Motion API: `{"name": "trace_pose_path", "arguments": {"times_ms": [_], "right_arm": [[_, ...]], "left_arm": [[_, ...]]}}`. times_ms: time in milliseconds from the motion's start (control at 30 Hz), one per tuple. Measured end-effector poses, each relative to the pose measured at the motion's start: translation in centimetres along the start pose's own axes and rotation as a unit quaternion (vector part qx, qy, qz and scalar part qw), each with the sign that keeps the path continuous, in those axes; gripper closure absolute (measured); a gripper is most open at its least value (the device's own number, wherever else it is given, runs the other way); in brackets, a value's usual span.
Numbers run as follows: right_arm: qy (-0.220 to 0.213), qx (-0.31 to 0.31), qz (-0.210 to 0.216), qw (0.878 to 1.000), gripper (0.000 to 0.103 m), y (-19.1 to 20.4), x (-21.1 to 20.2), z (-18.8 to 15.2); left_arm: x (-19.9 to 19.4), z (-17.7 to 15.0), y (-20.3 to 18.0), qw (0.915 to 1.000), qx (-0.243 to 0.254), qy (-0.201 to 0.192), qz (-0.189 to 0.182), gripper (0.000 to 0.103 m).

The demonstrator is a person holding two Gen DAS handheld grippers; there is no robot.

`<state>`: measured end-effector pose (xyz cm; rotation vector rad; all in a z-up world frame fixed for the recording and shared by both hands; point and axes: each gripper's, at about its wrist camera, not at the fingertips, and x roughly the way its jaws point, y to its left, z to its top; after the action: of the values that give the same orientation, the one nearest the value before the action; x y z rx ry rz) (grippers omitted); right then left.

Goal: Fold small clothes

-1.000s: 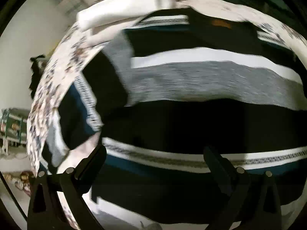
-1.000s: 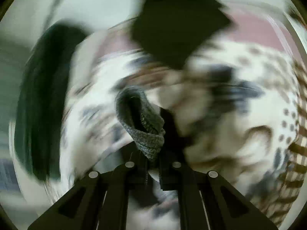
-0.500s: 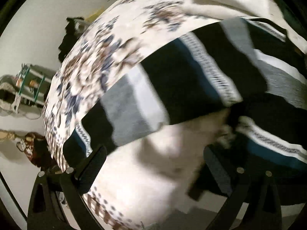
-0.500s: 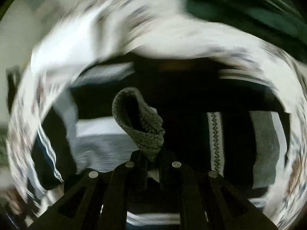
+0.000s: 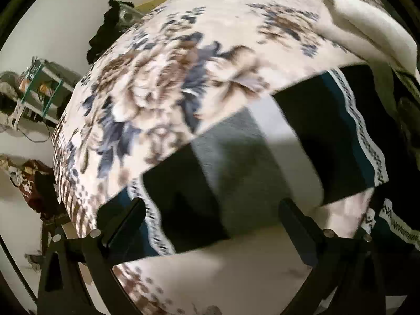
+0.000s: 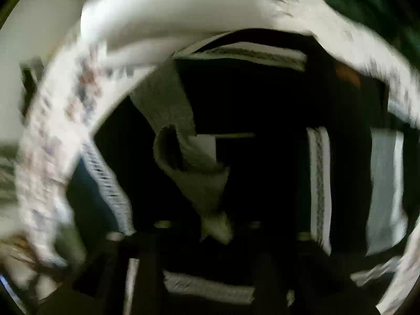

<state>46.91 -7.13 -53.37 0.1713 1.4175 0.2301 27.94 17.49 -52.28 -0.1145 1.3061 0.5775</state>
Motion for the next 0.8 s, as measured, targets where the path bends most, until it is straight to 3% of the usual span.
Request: {"name": "trace_pose_path", "arguments": {"times_ms": [33,67,233,300,400,500,533,633,667,700,767,800], "right_arm": [[-0.009,0.039,0.023,0.999,0.041,-1.9,-1.6,-1.0],[-0.015,0.060,0.034,0.997,0.040,-3.1,-2.6,-1.5],[-0.025,0.131,0.020,0.991,0.039,-8.6,-5.9,-5.4],[-0.026,0.138,0.000,0.990,0.039,-9.2,-6.1,-4.4],[-0.012,0.150,-0.020,0.988,0.039,-10.7,-5.4,-5.0],[0.014,0.162,-0.029,0.986,0.039,-10.3,-3.4,-4.9],[0.020,0.166,-0.027,0.986,0.039,-10.5,-2.9,-5.2],[0.031,0.169,-0.035,0.985,0.039,-10.8,-1.8,-6.1],[0.033,0.170,-0.035,0.984,0.039,-10.4,-1.5,-6.1],[0.036,0.169,-0.038,0.984,0.039,-10.4,-1.2,-6.1],[0.039,0.166,-0.048,0.984,0.039,-10.3,-0.9,-6.3],[0.040,0.164,-0.049,0.984,0.039,-10.1,-1.0,-6.2]], "left_arm": [[-0.1,0.0,1.2,0.9999,-0.010,0.002,-0.004,0.000],[-0.1,0.0,2.2,0.9998,-0.018,0.005,-0.006,0.000],[0.4,-1.3,8.4,0.9969,-0.065,0.035,-0.024,0.000],[1.1,-2.2,10.5,0.9920,-0.097,0.061,-0.054,0.000],[3.1,-4.5,14.3,0.9687,-0.186,0.110,-0.122,0.000],[5.4,-6.8,17.1,0.9318,-0.276,0.133,-0.194,0.000],[6.5,-7.5,17.7,0.9143,-0.309,0.138,-0.222,0.000],[9.2,-8.0,18.1,0.8871,-0.356,0.141,-0.258,0.000],[9.7,-7.9,18.1,0.8827,-0.366,0.134,-0.262,0.004],[10.1,-7.5,18.1,0.8844,-0.371,0.127,-0.254,0.015],[9.9,-5.9,18.2,0.8983,-0.365,0.116,-0.215,0.096],[9.3,-5.2,18.2,0.9004,-0.363,0.104,-0.216,0.097]]}}
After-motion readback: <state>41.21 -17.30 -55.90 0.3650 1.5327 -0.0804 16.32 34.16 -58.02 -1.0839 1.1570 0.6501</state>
